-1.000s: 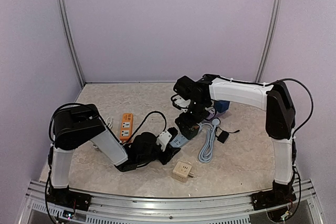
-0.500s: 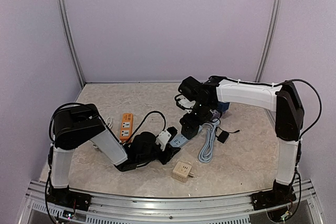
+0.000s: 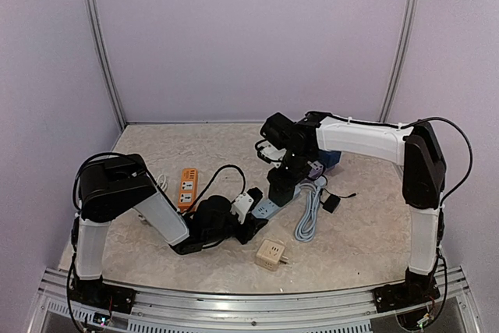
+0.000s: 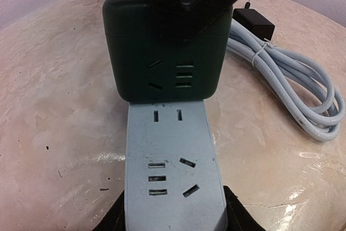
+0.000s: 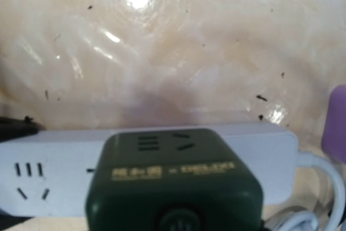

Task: Insert the plug
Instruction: Insert the plug into the socket.

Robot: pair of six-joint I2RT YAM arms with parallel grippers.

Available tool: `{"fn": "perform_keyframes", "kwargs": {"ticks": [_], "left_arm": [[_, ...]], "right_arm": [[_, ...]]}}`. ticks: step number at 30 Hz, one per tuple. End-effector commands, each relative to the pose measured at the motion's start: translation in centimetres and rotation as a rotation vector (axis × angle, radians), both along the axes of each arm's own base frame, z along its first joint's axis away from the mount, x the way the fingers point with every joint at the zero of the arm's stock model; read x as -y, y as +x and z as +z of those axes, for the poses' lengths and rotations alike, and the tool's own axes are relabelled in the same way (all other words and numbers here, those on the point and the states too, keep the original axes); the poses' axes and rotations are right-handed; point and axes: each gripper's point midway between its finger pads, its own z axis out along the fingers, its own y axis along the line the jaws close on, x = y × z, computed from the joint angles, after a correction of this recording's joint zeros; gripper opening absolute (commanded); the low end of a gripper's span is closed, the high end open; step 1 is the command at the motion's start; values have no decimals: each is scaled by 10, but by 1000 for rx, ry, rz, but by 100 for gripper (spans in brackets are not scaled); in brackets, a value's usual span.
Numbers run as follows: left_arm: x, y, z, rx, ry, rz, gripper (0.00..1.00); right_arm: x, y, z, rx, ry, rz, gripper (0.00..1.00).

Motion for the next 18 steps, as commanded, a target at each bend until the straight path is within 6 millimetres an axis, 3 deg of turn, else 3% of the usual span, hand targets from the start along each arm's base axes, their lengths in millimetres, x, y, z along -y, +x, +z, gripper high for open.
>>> {"fn": "perform_keyframes", "kwargs": {"ticks": [1, 5, 8, 15, 18], "left_arm": [[-2, -11, -10, -51, 21, -39, 18], [-4, -8, -7, -57, 9, -31, 18], [-5, -7, -6, -57, 8, -26, 18], [-7, -6, -6, -57, 10, -21, 18], [-8, -5, -3, -53, 5, -20, 17]], "right_arm": [[-3, -28, -55, -113, -70, 58, 15], [8, -47, -86, -156, -153, 79, 14], [5, -62, -99, -170, -168, 108, 13], [10, -62, -98, -192, -153, 100, 14], [4, -56, -89, -264, 7, 59, 14]]}}
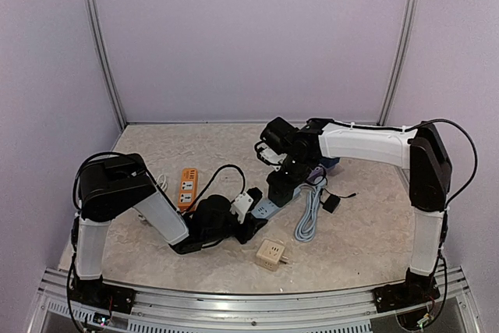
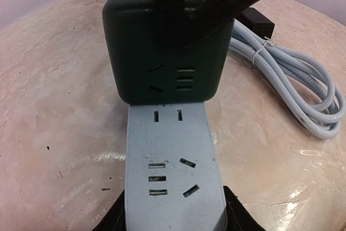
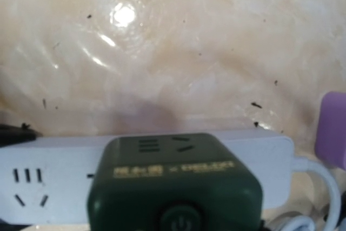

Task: Insert the plug
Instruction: Insert the plug into the socket, then move the socket to the center of the board.

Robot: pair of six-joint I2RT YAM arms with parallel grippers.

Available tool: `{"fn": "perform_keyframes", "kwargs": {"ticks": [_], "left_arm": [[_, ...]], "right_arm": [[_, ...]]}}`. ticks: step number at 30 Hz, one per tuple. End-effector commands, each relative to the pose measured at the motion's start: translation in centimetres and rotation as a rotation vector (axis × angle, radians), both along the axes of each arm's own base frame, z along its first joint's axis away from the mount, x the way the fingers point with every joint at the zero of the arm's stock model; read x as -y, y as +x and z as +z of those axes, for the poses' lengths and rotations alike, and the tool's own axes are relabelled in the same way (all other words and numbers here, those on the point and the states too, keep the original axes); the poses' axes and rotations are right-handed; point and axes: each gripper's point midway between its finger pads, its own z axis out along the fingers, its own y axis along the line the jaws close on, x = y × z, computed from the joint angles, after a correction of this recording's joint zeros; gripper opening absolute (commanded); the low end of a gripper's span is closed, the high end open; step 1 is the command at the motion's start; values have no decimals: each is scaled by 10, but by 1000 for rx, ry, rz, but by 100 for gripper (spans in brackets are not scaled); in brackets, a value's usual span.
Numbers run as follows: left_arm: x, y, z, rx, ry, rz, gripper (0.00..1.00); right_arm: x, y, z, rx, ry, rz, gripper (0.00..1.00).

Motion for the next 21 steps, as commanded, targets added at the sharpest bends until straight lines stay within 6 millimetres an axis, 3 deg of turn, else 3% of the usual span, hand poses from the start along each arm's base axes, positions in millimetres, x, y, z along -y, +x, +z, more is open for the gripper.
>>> {"fn": "perform_keyframes", "kwargs": {"ticks": [1, 6, 13, 16, 19, 20, 21], "left_arm": [[-6, -7, -3, -45, 8, -22, 18], [-8, -5, 0, -41, 3, -10, 18], [-12, -1, 5, -39, 6, 16, 29], [-15, 2, 12, -38, 0, 39, 52], [-17, 5, 21, -41, -5, 57, 65], [-18, 5, 23, -42, -3, 71, 89], [-19, 6, 29, -36, -10, 85, 98]], "right_arm": [[2, -52, -79, -340, 42, 54, 14], [0, -70, -96, -364, -62, 103, 14], [-4, -54, -81, -299, -41, 71, 13], [-6, -47, -70, -263, -36, 63, 13], [-10, -39, -58, -228, -24, 59, 13], [-11, -37, -54, -216, -21, 59, 13], [-12, -34, -52, -209, -18, 60, 13]]}}
